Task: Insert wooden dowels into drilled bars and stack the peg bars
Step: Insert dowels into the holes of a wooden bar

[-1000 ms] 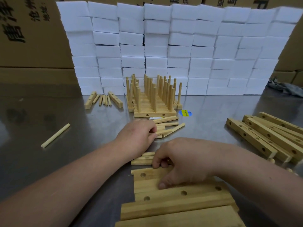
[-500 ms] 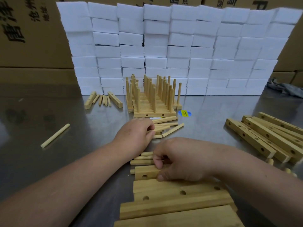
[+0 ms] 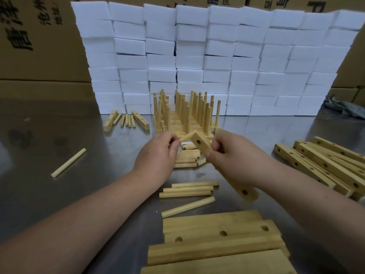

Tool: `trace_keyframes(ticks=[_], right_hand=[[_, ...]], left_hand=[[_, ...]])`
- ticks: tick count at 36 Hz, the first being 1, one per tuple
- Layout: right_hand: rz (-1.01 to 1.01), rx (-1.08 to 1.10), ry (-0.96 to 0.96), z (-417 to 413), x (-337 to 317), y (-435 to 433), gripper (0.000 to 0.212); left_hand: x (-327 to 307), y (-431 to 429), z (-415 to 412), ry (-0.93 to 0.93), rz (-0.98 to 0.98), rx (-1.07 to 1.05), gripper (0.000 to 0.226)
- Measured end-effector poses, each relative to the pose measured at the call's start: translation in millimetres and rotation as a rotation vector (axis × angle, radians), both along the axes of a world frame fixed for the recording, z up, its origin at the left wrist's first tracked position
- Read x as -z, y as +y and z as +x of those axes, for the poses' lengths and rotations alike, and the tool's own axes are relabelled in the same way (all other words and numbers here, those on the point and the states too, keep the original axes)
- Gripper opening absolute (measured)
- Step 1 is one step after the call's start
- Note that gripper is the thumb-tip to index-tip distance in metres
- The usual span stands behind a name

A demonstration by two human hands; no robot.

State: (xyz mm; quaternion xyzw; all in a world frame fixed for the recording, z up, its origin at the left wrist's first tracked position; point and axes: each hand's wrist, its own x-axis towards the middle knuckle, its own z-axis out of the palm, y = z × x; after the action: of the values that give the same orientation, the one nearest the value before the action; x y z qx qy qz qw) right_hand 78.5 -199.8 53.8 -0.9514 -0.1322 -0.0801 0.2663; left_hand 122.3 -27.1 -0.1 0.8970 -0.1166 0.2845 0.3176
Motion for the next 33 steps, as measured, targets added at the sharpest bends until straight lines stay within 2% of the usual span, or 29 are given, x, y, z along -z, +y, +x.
trace_keyframes(ticks=[4, 7, 10, 16, 21, 24, 33], right_hand=[[0.12, 0.058, 0.001, 5.7, 2.4, -4.3, 0.015], [0.17, 0.071, 0.022, 8.0, 2.0, -6.9, 0.027], [0.133, 0.072, 0.007, 9.0, 1.7, -7.7, 0.037], [0.209, -0.022, 0.001, 8.9, 2.0, -7.4, 0.015], [0.219, -0.027, 0.038, 8.3, 2.3, -7.1, 0.016], [0.289, -0.041, 0.065, 7.1, 2.8, -6.0, 0.012], [0.4, -0.024, 0.105, 3.0, 0.3, -2.0, 0.015]], left_hand=[[-0.2, 0.6, -3.5, -0.038, -0.011, 0.025, 0.01], [-0.7, 0.8, -6.8, -0.059, 0.003, 0.044, 0.022], [-2.7, 0.8, -11.0, -0.095, 0.013, 0.089, 0.024], [-4.4, -0.5, -15.8, -0.133, 0.06, 0.164, 0.024], [-5.0, -0.6, -16.1, -0.135, 0.079, 0.192, 0.032], [-4.6, -0.3, -15.4, -0.113, 0.077, 0.196, 0.036], [-2.8, 0.4, -14.5, -0.114, 0.085, 0.187, 0.027]])
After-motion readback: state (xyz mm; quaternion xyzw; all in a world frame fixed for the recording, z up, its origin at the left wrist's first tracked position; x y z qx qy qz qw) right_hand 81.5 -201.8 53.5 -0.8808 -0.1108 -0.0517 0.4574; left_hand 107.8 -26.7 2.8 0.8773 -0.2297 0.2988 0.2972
